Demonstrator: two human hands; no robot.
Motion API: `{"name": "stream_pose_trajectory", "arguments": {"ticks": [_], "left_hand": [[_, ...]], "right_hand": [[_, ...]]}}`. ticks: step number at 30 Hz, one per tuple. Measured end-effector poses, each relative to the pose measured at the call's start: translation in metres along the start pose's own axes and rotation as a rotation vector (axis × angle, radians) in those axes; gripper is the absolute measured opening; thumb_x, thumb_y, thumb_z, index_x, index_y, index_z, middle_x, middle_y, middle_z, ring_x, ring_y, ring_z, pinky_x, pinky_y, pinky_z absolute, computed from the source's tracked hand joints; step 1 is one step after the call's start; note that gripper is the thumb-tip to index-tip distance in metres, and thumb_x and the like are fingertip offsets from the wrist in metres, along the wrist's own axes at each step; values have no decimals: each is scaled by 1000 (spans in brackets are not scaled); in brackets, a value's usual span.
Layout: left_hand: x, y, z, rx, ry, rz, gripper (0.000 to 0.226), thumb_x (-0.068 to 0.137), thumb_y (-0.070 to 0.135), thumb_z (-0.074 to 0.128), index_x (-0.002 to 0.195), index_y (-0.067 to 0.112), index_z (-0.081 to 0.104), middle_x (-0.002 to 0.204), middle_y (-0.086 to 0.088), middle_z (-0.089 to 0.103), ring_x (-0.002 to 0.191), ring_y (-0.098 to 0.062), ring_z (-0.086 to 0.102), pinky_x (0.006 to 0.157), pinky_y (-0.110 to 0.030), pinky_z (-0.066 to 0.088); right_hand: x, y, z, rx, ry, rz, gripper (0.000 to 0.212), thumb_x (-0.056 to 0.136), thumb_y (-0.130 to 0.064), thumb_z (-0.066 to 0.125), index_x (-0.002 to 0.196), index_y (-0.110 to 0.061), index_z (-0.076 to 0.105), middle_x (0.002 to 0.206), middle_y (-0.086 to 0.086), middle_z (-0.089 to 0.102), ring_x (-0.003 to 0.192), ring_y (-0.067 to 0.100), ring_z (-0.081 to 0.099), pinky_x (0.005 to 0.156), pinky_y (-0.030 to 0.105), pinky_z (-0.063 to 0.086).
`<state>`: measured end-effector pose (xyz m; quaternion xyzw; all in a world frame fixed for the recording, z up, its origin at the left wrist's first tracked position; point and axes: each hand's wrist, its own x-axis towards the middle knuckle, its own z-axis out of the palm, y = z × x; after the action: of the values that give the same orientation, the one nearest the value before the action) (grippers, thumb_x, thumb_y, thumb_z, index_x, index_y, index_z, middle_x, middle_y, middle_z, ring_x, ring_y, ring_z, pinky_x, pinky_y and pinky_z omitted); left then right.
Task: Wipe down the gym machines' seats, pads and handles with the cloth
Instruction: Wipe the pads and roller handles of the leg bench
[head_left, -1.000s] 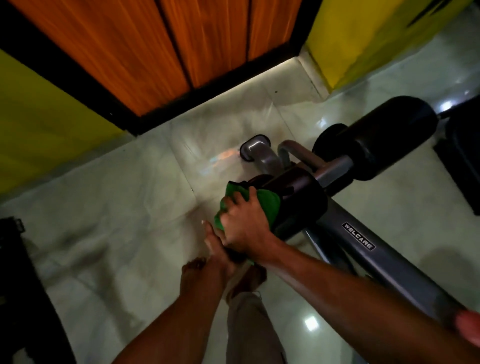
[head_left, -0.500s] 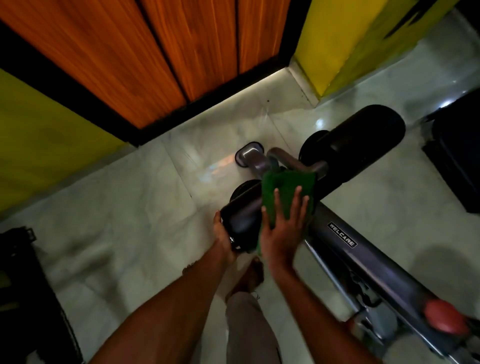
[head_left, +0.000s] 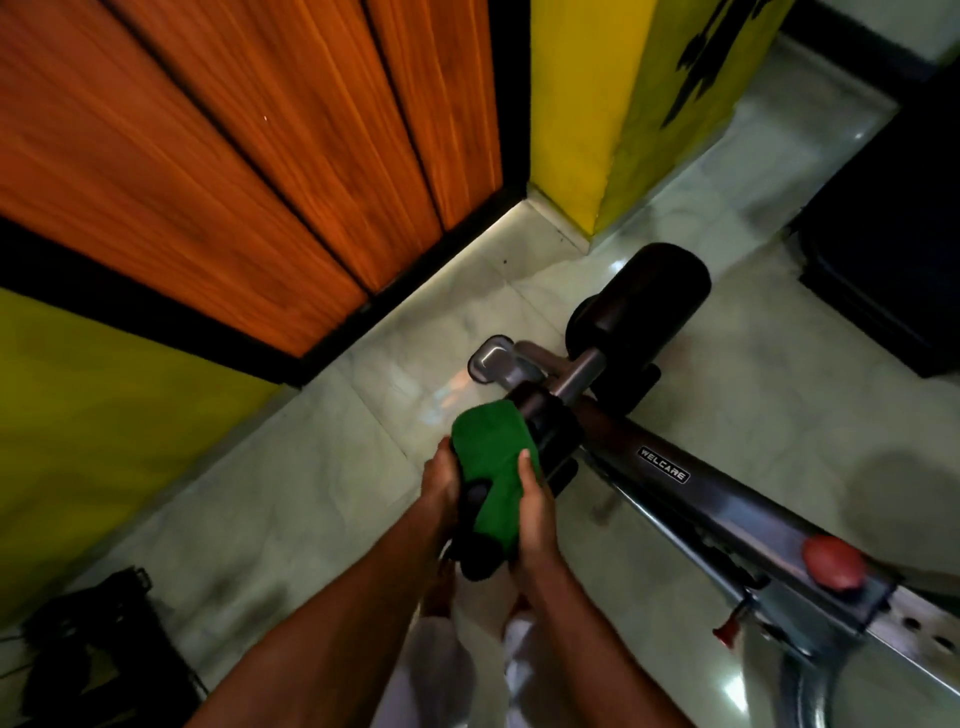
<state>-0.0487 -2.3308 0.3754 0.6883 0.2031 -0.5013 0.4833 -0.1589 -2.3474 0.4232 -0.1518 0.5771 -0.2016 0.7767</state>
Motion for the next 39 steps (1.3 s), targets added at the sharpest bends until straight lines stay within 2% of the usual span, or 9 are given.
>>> {"name": "stream_pose_trajectory", "arguments": {"ticks": [3,8,12,14,20,24,28,33,39], "left_hand": [[-44,40,20,45,17,93,56,85,61,61,113,14,70,107,-9,74,96,-27,72,88,-41,58],[-73,92,50,92,-230,120,52,85,52,69,121,15,67,111,-9,74,100,-27,72,96,-43,54],[-67,123,74,122,-340,154,34,90,16,69,123,8,62,109,-12,74,94,-28,73,79,-40,60],[-63,137,92,162,-388,169,31,89,11,70,119,9,64,108,-12,74,93,-28,73,74,-39,61],[-42,173,147,294,-602,71,49,76,2,77,123,3,64,116,-20,70,107,-37,68,98,-51,51],[-45,187,188,495,-682,47,30,84,0,67,114,3,68,108,-20,72,88,-30,73,74,-36,61],[-28,196,211,694,-824,-34,25,82,19,70,106,17,69,103,-10,70,90,-25,66,76,-34,49],[10,192,230,714,-543,122,24,96,28,51,112,14,63,111,-8,72,95,-22,65,83,-37,49],[44,163,254,801,-382,205,20,103,24,41,93,15,56,89,-6,55,79,-20,54,63,-27,43]], "right_hand": [[-2,-41,9,206,-165,115,48,102,-45,47,123,-7,67,127,21,68,112,34,66,94,44,52],[3,-97,24,279,-152,58,53,94,-46,52,123,-6,69,125,22,69,110,36,68,103,49,48],[39,-127,21,-19,140,-245,40,86,-48,75,107,-14,74,111,12,75,104,31,71,100,51,54],[51,-136,17,-54,182,-327,38,89,-44,75,118,-20,70,118,8,74,107,26,71,98,47,56],[63,-161,14,-362,682,-699,69,80,-45,83,136,-17,53,139,11,51,124,30,55,106,42,45],[77,-150,18,-520,528,-761,102,71,-74,74,150,-21,38,156,5,39,142,20,42,116,38,39],[99,-153,12,-439,616,-813,70,86,-41,72,149,-23,46,141,4,61,126,22,61,104,49,51],[121,-177,-14,-424,978,-926,53,94,-32,65,143,-14,55,132,10,66,118,30,62,100,47,52],[173,-185,-49,-773,1020,-879,58,95,-47,54,140,-12,58,139,14,59,110,41,61,89,48,54]]}}
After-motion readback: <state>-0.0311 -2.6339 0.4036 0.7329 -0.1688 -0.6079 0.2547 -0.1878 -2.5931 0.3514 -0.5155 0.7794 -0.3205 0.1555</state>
